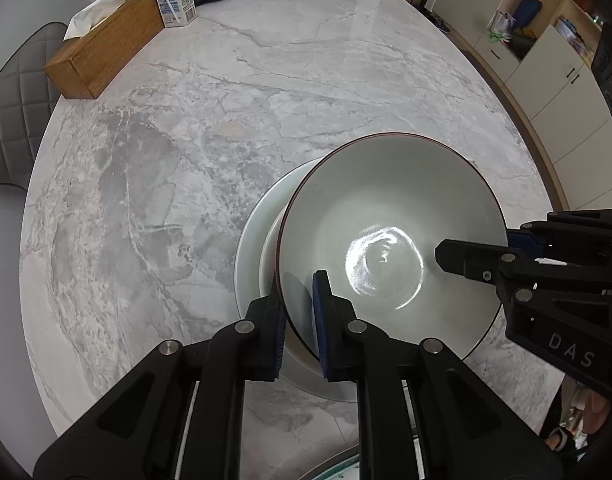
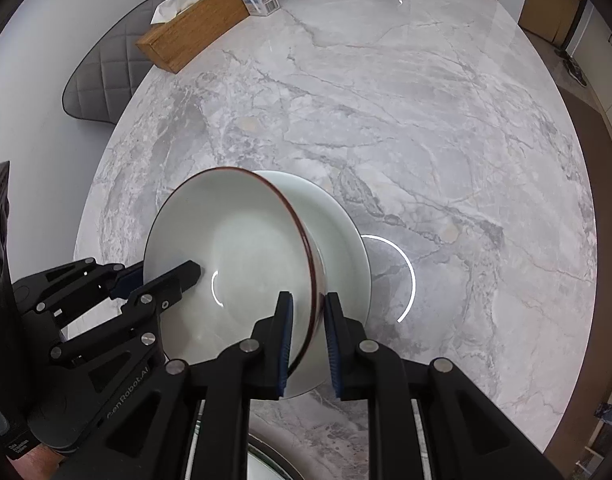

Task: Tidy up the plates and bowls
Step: 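Carry the patterned bowl and lower it into the nested white bowls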

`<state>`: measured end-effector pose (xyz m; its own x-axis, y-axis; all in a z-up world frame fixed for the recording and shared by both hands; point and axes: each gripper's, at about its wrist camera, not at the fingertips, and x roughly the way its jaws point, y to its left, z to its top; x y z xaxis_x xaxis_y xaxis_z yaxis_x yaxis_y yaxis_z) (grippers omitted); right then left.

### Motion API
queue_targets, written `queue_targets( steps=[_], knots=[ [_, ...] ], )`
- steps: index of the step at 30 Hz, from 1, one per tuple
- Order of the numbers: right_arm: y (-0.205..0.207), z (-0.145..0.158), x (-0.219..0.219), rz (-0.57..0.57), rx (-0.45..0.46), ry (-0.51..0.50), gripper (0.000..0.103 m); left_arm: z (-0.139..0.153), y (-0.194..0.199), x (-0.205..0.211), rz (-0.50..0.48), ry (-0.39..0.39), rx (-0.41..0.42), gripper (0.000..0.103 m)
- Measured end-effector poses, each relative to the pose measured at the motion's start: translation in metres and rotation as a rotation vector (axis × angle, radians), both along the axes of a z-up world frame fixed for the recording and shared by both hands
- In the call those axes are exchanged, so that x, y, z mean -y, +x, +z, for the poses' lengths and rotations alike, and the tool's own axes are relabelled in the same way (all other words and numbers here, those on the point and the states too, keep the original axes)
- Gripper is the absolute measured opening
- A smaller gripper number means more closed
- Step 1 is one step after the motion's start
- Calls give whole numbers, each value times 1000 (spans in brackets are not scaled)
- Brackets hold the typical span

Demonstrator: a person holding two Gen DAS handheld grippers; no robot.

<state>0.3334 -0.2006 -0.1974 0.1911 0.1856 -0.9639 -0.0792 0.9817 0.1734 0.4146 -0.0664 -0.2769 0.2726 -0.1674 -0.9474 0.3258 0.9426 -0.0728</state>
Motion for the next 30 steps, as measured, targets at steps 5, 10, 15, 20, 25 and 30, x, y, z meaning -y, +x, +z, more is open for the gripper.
queue_targets(
  steps=[5, 10, 15, 20, 25, 30],
  knots=[
    [2, 1, -4, 28, -19, -29, 18, -1, -1, -3, 21, -20, -18, 13],
    [3, 1, -10, 55, -37, -64, 18, -6, -4, -11, 73, -82, -52, 13],
    [5, -4, -12, 63, -49, -86, 25, -7, -2, -13, 77, -101, -57, 13],
    [3, -12, -16, 79, -53, -127, 31, -8, -2, -18, 90, -129, -61, 13],
    [0, -16, -13, 55, -41, -82, 31, -6, 0, -24, 95, -203, -76, 25],
    [-2, -18, -7, 33, -40, -40, 36, -1, -5, -16, 58, -181, -55, 44]
  ],
)
